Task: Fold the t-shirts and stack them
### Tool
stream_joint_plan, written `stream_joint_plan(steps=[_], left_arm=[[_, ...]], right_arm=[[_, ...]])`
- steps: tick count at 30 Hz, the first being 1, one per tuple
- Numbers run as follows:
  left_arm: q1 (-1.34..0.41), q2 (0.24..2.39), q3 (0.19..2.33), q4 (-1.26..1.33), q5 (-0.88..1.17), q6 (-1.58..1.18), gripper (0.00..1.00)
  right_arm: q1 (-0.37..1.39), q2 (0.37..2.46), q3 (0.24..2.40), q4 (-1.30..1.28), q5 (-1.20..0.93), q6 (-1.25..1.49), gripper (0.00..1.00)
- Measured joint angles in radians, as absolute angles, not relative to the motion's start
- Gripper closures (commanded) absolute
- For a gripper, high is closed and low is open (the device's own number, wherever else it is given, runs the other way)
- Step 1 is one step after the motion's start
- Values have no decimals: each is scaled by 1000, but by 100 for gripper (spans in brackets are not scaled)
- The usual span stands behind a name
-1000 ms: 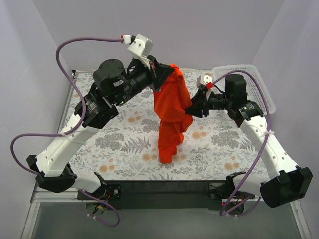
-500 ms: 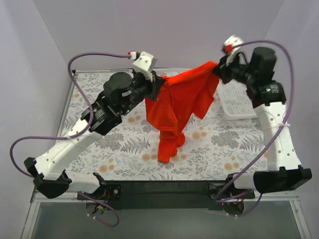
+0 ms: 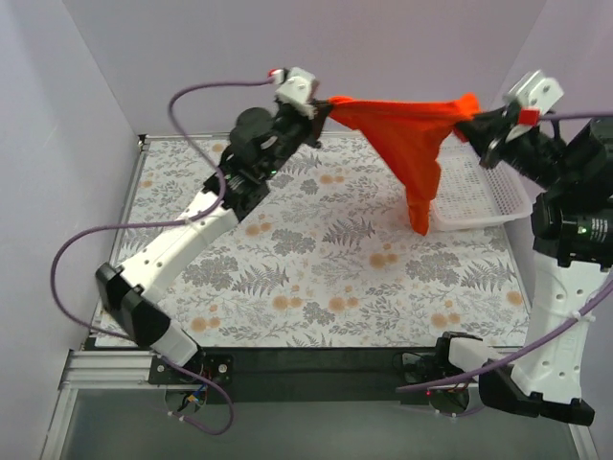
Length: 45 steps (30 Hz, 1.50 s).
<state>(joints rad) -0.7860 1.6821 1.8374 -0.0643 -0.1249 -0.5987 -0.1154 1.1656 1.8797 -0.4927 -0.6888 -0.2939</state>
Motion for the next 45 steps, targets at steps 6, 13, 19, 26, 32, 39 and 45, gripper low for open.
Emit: stream_joint_plan(steps=[6,13,19,26,32,39,45], left_arm=[[-511,1296,1178,289,131,-588,100],[-358,1437,768,404,200,-531,83],[-248,1360,650,251,-47,-590,19],[-175,948,751,86,-267,-674,17],[-174,834,773,-15,-44,-800,17],[-176,1224,791,-64,224,-986,25],[-198,1528,864,-106,281,-1046,27]], right_arm=[[80,1033,1420,-496,-1046,-403,99],[633,1264,1097,-433,-872,-487,99],[976,1669,1306,-413,-797,-458,47],[1068,1750,1487,-463,-810,-545,12],[731,1533,1346,-437,-719,-521,15],[315,1668,1356,-330,-466,-373,22],[276,1927,1450,-341,-339,-359,28]])
